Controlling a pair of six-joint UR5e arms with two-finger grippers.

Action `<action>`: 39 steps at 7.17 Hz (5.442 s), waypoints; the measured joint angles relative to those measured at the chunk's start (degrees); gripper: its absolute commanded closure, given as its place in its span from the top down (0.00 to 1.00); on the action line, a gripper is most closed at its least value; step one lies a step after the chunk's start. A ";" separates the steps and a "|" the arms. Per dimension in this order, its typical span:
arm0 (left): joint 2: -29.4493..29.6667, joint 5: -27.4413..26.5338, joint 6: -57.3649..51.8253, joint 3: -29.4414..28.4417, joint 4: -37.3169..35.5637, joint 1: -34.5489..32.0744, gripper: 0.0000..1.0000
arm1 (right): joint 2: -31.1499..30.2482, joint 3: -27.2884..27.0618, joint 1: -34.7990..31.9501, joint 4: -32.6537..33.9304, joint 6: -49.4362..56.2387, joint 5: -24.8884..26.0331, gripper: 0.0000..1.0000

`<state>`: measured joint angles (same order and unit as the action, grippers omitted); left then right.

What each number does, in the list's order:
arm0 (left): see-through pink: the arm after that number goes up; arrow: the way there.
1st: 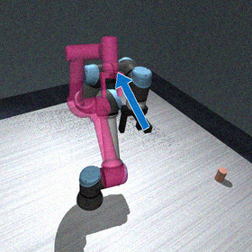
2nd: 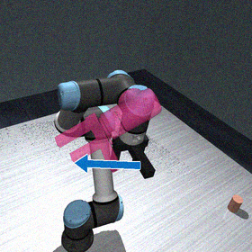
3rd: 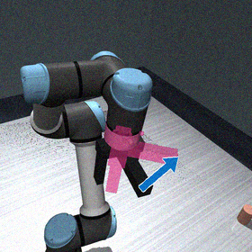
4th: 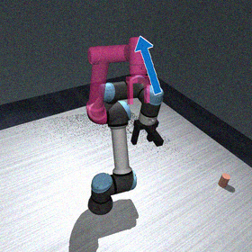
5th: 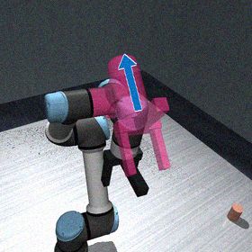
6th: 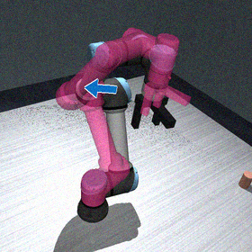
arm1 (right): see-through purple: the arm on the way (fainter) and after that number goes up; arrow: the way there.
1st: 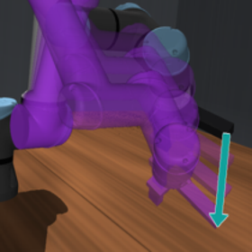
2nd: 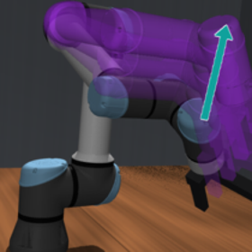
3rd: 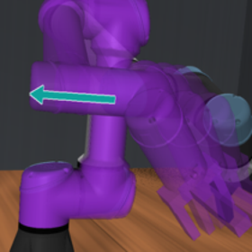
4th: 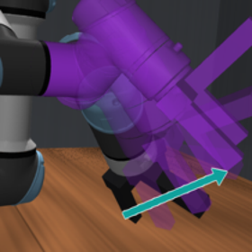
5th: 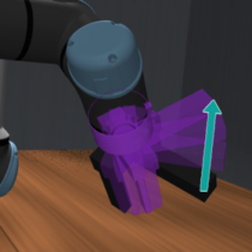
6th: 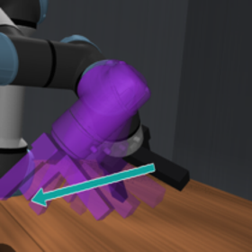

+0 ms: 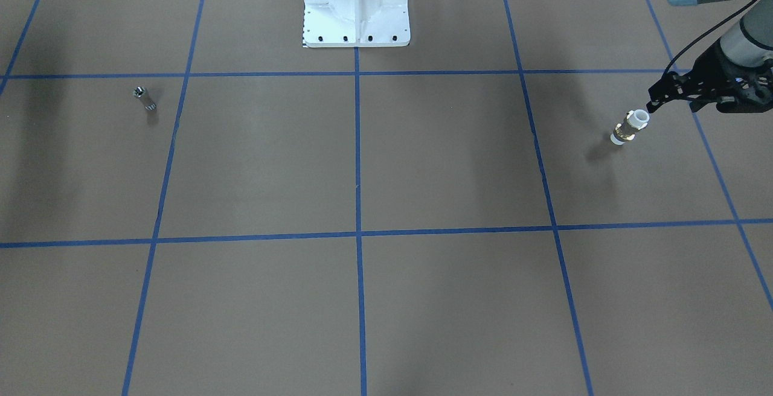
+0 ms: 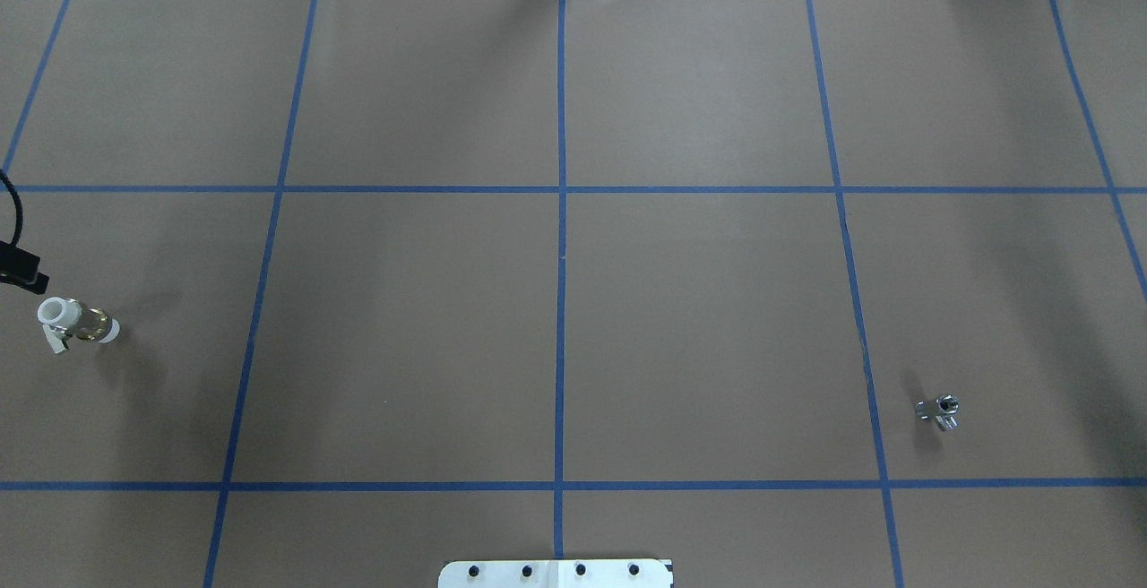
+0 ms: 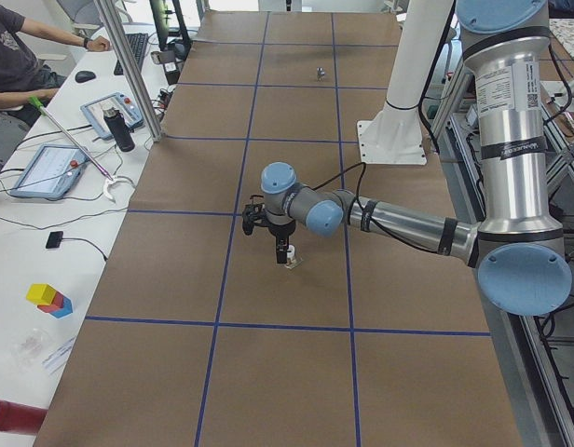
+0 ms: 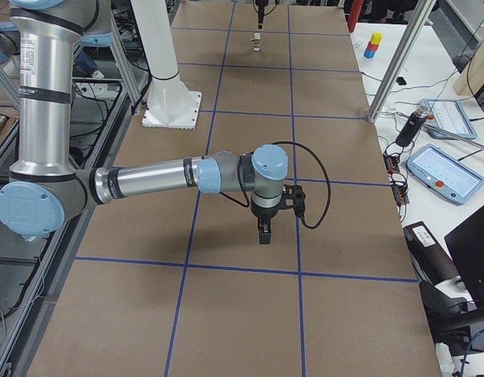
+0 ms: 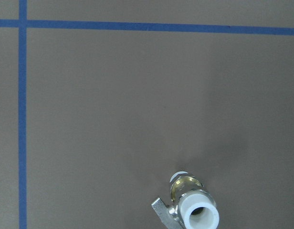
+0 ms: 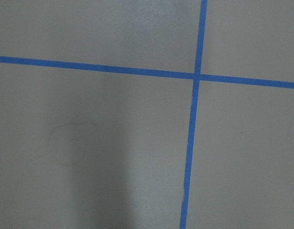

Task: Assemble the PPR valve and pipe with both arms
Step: 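Lower the left gripper onto the white PPR valve and close it, then lift the valve with the left gripper and carry it toward the table center, then lower the valve upright onto the table center and open the left gripper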

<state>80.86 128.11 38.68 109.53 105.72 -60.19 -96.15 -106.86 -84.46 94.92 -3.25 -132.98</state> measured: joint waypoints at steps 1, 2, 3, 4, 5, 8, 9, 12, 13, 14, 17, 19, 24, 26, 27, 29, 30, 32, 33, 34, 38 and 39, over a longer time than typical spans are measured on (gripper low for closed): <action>0.25 -1.04 1.25 -0.07 0.34 1.94 0.99 | 0.01 0.03 0.00 0.00 0.00 0.00 1.00; 0.51 -1.44 1.73 -0.28 0.50 3.10 0.99 | 0.03 0.06 0.00 0.00 0.00 0.00 1.00; 0.85 -1.57 1.89 -0.63 0.58 3.69 0.97 | 0.02 0.06 0.00 0.00 0.00 0.00 1.00; 1.17 -1.59 1.96 -0.91 0.63 3.99 0.95 | 0.02 0.05 0.00 0.00 0.00 0.00 1.00; 1.38 -1.55 1.99 -1.15 0.66 4.23 0.95 | 0.00 0.05 0.00 0.00 0.00 0.00 1.00; 1.49 -1.09 1.85 -2.65 0.82 4.61 0.89 | 0.02 0.10 0.00 0.00 0.00 0.00 1.00; 1.49 -0.99 1.84 -2.86 0.82 4.66 0.80 | 0.02 0.09 0.00 0.00 0.00 0.00 1.00; 1.50 -0.85 1.95 -2.92 0.73 4.70 0.20 | 0.00 0.08 0.00 0.02 0.00 0.00 1.00; 1.56 -0.82 2.03 -2.90 0.64 4.72 0.00 | 0.00 0.08 0.00 0.01 0.00 0.00 1.00; 1.69 -0.77 2.14 -2.84 0.40 4.72 0.00 | 0.00 0.08 0.00 0.00 0.00 0.00 1.00; 3.36 3.56 2.29 -1.90 -2.21 4.70 0.00 | 0.00 0.08 0.00 0.00 0.00 0.00 1.00; 11.07 5.99 5.08 1.78 -12.19 4.63 0.00 | 0.00 0.08 0.00 0.00 0.00 0.00 1.00; 41.23 -2.63 29.40 -2.30 -24.78 17.73 0.00 | 0.02 0.27 0.07 0.09 -0.09 0.00 1.00; 52.88 -6.41 33.10 -12.60 -25.75 20.63 0.00 | 0.06 0.29 0.09 0.03 -0.09 0.00 1.00; 57.70 -7.52 34.24 -17.85 -25.69 21.53 0.00 | 0.05 0.27 0.09 0.01 -0.09 0.00 1.00; 63.80 -10.09 35.49 -25.09 -24.90 23.72 0.00 | 0.08 0.20 0.09 0.00 -0.09 0.00 1.00; 64.95 -10.61 35.89 -27.07 -23.83 24.45 0.00 | 0.09 0.15 0.09 0.00 -0.09 0.00 1.00; 66.74 -11.59 36.77 -30.27 -22.50 25.51 0.00 | 0.08 0.10 0.09 0.00 -0.09 0.00 1.00; 67.08 -12.88 37.06 -30.88 -22.31 26.18 0.00 | 0.06 0.06 0.09 0.00 -0.09 0.00 1.00; 67.24 -13.74 37.16 -31.22 -22.20 26.76 0.00 | 0.06 0.02 0.09 0.00 -0.07 0.00 1.00; 67.28 -14.28 37.24 -31.80 -22.03 27.63 0.04 | 0.03 0.00 0.09 0.00 -0.09 -0.02 1.00; 67.22 -14.29 37.25 -31.82 -21.99 27.70 0.11 | 0.06 -0.01 0.09 0.00 -0.09 -0.02 1.00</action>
<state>148.08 113.82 75.93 77.70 83.73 -32.49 -96.10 -106.87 -84.37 94.92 -3.34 -133.00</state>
